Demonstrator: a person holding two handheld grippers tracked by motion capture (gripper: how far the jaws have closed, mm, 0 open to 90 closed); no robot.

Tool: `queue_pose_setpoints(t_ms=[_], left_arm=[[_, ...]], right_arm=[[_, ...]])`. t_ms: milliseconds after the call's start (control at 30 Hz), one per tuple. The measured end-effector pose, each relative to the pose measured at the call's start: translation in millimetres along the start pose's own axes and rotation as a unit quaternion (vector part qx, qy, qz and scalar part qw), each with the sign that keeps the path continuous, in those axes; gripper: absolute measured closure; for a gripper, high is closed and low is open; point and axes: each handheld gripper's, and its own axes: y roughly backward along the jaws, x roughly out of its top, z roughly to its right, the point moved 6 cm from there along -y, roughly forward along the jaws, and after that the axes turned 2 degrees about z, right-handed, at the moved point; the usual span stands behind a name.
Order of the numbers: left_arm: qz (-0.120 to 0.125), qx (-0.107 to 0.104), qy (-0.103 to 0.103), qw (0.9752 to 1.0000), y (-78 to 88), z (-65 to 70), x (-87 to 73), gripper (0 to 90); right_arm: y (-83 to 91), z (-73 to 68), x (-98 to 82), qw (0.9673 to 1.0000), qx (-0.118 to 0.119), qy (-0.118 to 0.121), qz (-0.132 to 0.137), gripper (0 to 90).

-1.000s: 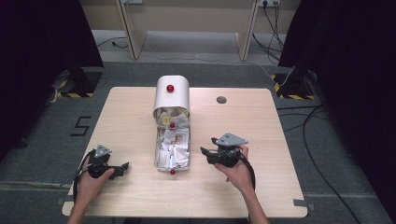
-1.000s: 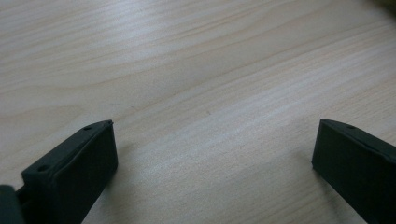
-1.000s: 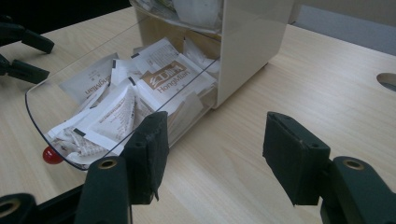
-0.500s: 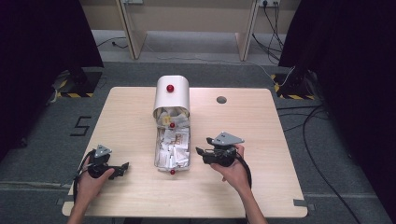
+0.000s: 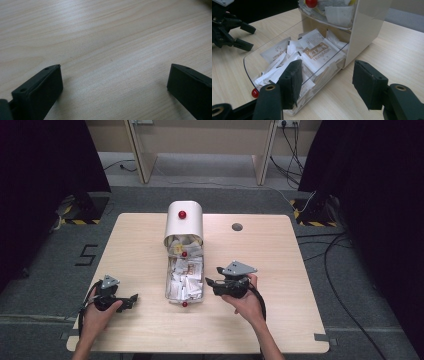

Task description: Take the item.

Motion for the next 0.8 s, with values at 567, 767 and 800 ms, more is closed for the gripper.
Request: queue_pose_setpoints(t_ms=[567, 767, 800], left_arm=[[0.000, 0.000, 0.000, 1.0000, 0.0, -0.1, 0.0, 0.0], [0.000, 0.000, 0.000, 1.0000, 0.0, 0.0, 0.0, 0.0], [0.000, 0.000, 0.000, 1.0000, 0.0, 0.0, 0.0, 0.0]], right_arm=[[-8.0, -11.7, 7.0, 0.9998, 0.013, 0.011, 0.003, 43.1], [-13.2, -19.2, 10.4, 0.9996, 0.024, 0.015, 0.006, 44.1], [-13.2, -19.2, 10.4, 0.9996, 0.024, 0.015, 0.006, 44.1]])
